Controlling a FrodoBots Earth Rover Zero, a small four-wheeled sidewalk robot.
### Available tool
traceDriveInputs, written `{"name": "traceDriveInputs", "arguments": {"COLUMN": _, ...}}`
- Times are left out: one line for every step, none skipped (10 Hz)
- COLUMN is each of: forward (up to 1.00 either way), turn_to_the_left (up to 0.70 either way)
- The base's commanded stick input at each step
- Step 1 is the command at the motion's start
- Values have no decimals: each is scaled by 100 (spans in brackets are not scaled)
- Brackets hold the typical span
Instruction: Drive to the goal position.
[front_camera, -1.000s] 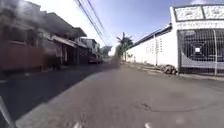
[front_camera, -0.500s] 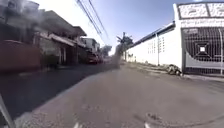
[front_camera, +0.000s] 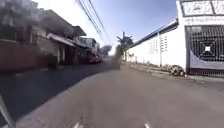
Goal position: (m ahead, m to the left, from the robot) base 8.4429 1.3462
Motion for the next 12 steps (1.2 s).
{"name": "traceDriveInputs", "arguments": {"forward": 70, "turn_to_the_left": 0}}
{"name": "traceDriveInputs", "arguments": {"forward": 70, "turn_to_the_left": 0}}
{"name": "traceDriveInputs", "arguments": {"forward": 70, "turn_to_the_left": 0}}
{"name": "traceDriveInputs", "arguments": {"forward": 70, "turn_to_the_left": 0}}
{"name": "traceDriveInputs", "arguments": {"forward": 70, "turn_to_the_left": 0}}
{"name": "traceDriveInputs", "arguments": {"forward": 70, "turn_to_the_left": 0}}
{"name": "traceDriveInputs", "arguments": {"forward": 70, "turn_to_the_left": 0}}
{"name": "traceDriveInputs", "arguments": {"forward": 70, "turn_to_the_left": 0}}
{"name": "traceDriveInputs", "arguments": {"forward": 70, "turn_to_the_left": 0}}
{"name": "traceDriveInputs", "arguments": {"forward": 70, "turn_to_the_left": 0}}
{"name": "traceDriveInputs", "arguments": {"forward": 70, "turn_to_the_left": 0}}
{"name": "traceDriveInputs", "arguments": {"forward": 70, "turn_to_the_left": 0}}
